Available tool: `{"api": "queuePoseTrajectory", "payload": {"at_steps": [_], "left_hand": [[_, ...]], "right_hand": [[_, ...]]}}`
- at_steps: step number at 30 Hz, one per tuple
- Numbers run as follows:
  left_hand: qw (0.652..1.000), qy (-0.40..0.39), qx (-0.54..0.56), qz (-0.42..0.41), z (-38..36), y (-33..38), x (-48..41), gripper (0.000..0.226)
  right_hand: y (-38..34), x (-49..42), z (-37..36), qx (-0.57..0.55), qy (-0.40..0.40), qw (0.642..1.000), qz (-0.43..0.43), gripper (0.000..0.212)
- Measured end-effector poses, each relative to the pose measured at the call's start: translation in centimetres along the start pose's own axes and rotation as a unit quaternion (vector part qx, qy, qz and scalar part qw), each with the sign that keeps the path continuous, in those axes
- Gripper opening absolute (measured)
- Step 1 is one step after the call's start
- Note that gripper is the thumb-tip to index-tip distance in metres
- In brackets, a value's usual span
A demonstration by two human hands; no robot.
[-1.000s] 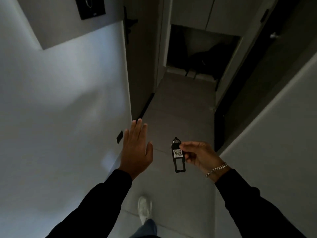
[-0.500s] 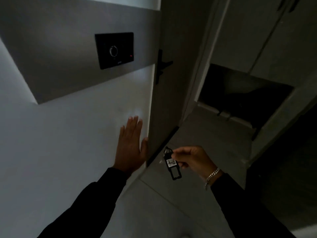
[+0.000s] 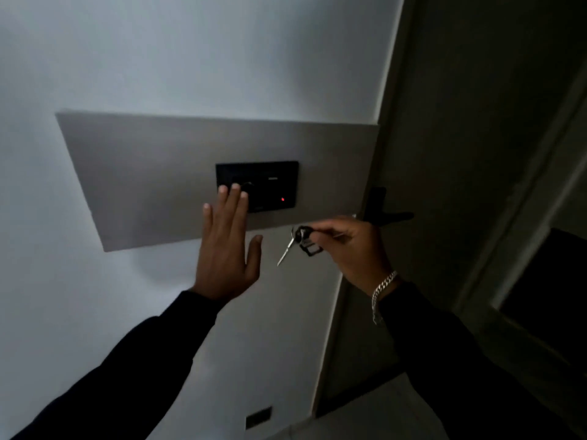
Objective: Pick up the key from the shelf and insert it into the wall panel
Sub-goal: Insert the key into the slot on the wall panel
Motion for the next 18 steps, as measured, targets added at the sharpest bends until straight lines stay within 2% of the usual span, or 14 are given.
{"api": "queuePoseTrajectory", "payload": {"at_steps": [2,6,11,14,18], "left_hand": [[0.998,0.030,-0.054,-0.006,1.6,-1.0,-2.5,0.067],[0.984,0.025,-0.176,-0.025,3.7,-3.8,-6.4,0.066],[0.947,0.003,-0.313,-0.074,5.5,-6.9,-7.8,0.066],[0.932,0.008,-0.351,-0.087,5.4,-7.6,-7.8,0.066],[0.931,0.034,-0.353,-0.093,5.5,-7.8,-7.7,0.065]], "right_hand": [[-0.9,-3.3,-0.2,-0.064,-0.002,0.998,0.018,0.017],[-2.6,-8.4,0.2,-0.140,0.021,0.989,0.045,0.016],[-4.0,-12.4,-0.4,-0.169,0.026,0.984,0.050,0.013],[-3.8,-13.1,-1.5,-0.172,0.014,0.984,0.039,0.011],[-2.9,-14.0,-2.8,-0.159,-0.009,0.987,0.021,0.010]]}}
Point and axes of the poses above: each hand's wrist, its own x-axis away from the middle knuckle, its own z-axis out of the back of the hand, y = z × x, the point moved 4 cm from there along -x, towards the middle knuckle, and after that the axes turned 10 degrees about x, right-handed, at the moved point
